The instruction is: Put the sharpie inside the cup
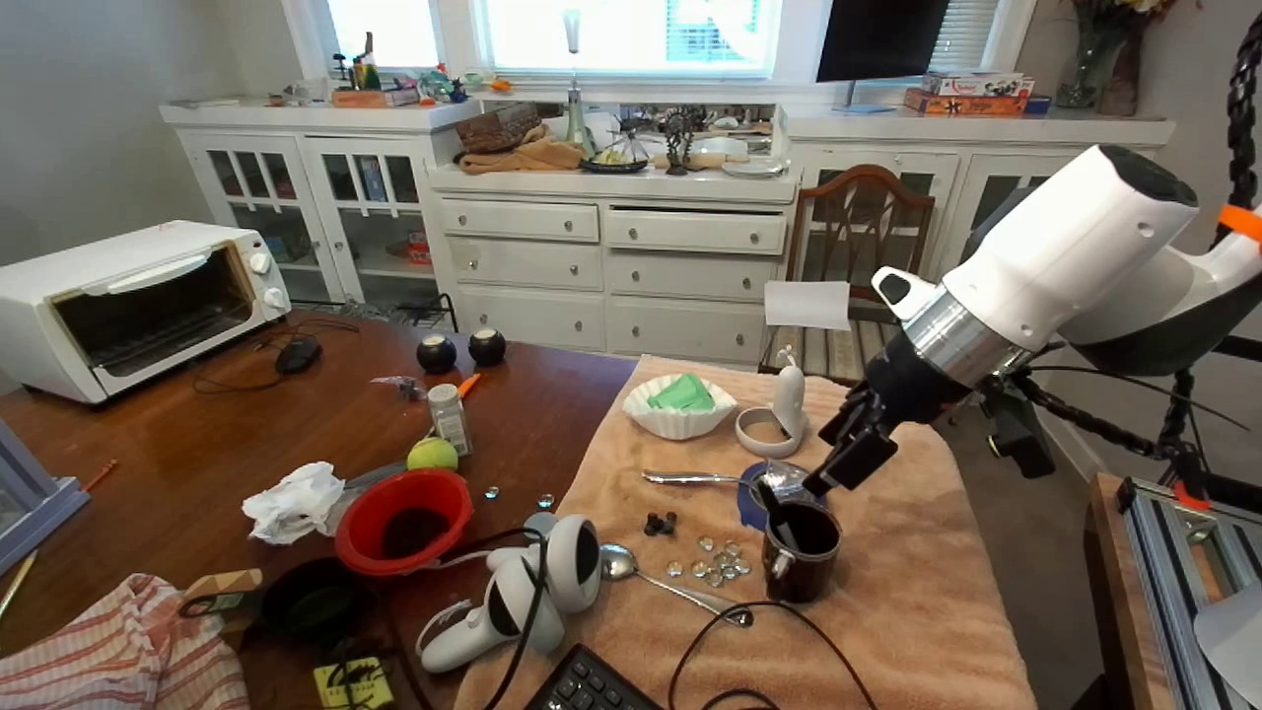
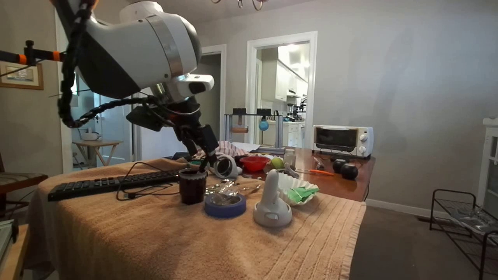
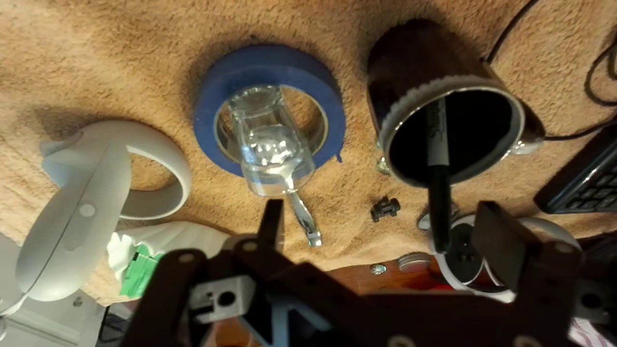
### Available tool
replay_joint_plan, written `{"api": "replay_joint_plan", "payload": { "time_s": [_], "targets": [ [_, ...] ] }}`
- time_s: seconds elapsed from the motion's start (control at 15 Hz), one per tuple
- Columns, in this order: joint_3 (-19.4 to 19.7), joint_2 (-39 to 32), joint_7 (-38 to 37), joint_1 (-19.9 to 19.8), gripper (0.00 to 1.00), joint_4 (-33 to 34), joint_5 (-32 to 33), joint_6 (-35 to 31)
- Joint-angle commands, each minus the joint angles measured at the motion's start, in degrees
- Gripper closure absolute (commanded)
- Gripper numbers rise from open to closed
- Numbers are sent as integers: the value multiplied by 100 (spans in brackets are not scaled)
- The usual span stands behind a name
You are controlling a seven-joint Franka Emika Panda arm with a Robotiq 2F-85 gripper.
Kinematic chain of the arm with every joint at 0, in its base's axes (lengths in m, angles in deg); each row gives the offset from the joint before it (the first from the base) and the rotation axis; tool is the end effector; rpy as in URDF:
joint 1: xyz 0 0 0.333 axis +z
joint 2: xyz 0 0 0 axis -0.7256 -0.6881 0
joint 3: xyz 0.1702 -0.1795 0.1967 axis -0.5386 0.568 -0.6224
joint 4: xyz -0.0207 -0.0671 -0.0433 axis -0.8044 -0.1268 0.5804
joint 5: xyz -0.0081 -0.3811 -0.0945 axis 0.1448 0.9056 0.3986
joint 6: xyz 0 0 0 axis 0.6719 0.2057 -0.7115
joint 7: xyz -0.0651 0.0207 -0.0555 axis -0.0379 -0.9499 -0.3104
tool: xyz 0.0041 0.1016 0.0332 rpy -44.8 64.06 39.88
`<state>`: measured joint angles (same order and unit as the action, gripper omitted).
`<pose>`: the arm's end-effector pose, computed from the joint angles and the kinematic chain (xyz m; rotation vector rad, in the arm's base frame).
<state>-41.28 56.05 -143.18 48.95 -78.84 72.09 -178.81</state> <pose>0.3613 0.0748 0.2685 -2.9684 -0.1381 -0.7391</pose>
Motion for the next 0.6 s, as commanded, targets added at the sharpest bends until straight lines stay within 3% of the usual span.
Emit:
{"api": "replay_joint_plan", "payload": {
  "time_s": [0.0, 0.33, 0.4, 0.53],
  "targets": [
    [81, -140, -242, 20, 0, -1, 435, -306],
    [81, -50, -877, -84, 0, 1, 1208, -481],
    [39, -64, -549, -27, 0, 3, 877, -297],
    [53, -63, -679, -41, 0, 4, 1009, -342]
  ]
}}
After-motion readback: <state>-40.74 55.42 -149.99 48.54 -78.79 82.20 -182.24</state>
